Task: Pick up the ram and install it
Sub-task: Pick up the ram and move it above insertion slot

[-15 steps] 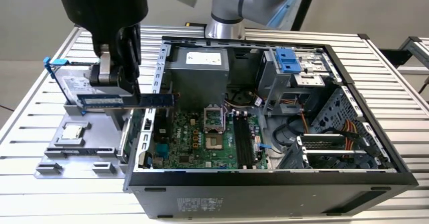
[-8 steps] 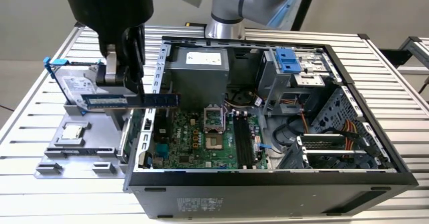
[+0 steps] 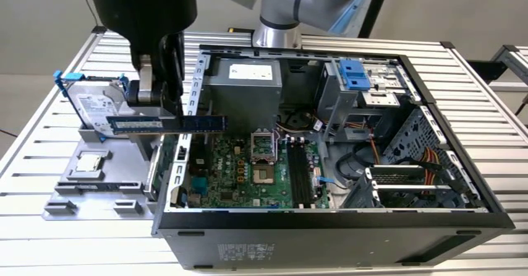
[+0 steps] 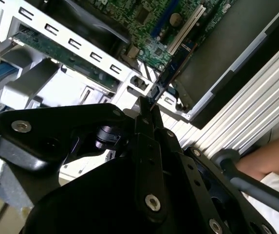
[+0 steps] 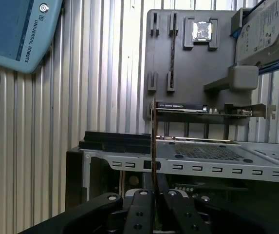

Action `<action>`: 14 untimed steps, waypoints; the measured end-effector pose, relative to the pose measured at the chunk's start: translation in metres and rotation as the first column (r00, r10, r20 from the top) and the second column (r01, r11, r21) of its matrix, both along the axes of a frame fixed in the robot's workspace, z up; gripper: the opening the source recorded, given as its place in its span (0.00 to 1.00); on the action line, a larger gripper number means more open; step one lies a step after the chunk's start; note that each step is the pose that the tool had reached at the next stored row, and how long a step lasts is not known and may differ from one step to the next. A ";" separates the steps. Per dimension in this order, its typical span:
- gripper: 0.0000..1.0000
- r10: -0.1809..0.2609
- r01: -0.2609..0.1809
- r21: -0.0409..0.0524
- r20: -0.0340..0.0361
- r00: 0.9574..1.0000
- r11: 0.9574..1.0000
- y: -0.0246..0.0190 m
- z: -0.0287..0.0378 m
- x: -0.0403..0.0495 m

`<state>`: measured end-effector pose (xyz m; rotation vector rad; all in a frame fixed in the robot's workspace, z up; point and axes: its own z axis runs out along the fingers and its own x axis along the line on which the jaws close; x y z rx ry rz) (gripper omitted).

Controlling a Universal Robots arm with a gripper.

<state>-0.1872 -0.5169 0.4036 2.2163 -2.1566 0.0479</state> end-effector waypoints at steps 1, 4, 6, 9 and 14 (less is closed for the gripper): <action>0.00 0.000 0.000 0.000 0.000 1.000 1.000 0.0000 0.0000 0.0011; 0.00 0.000 0.000 0.000 0.000 1.000 1.000 0.0000 0.0001 0.0046; 0.00 0.000 0.000 0.000 0.000 1.000 1.000 0.0000 0.0001 0.0070; 0.00 0.000 0.000 0.000 0.000 1.000 1.000 0.0000 0.0000 0.0101; 0.00 0.000 0.000 0.000 0.000 1.000 1.000 0.0000 0.0000 0.0155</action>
